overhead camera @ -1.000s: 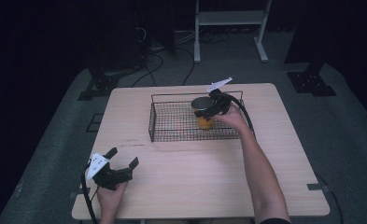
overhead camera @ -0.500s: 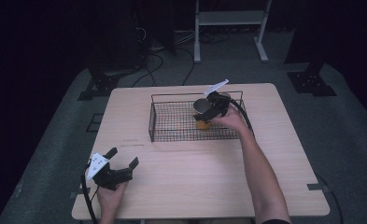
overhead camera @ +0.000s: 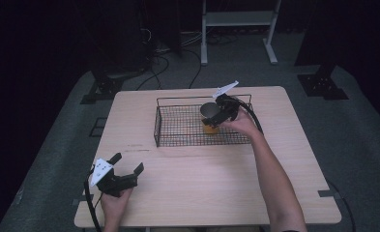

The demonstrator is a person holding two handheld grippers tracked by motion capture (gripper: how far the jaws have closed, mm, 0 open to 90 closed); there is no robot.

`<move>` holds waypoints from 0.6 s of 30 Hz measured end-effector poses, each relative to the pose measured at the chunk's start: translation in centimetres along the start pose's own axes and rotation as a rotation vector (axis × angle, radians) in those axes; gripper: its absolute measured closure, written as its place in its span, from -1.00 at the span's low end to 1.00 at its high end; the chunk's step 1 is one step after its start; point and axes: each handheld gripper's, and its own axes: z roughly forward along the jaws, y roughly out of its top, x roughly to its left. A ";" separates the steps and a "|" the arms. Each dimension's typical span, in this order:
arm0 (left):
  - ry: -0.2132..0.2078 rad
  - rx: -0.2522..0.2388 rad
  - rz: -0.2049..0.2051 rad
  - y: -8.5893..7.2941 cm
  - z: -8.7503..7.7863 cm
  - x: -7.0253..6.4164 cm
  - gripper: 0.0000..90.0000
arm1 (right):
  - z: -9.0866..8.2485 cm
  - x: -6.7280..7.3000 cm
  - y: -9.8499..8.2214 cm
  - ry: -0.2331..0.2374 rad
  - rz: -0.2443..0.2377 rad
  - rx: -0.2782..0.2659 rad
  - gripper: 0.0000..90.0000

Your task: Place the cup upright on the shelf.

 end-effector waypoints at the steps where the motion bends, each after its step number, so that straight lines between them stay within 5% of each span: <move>1: 0.000 -0.001 0.001 0.0 0.0 0.0 -1.00 | -0.1 0.0 -0.1 -0.003 0.000 -0.006 -1.00; 18: 0.001 0.005 0.004 0.0 0.0 0.0 -1.00 | -2.5 0.2 -1.1 0.007 0.007 -0.032 -1.00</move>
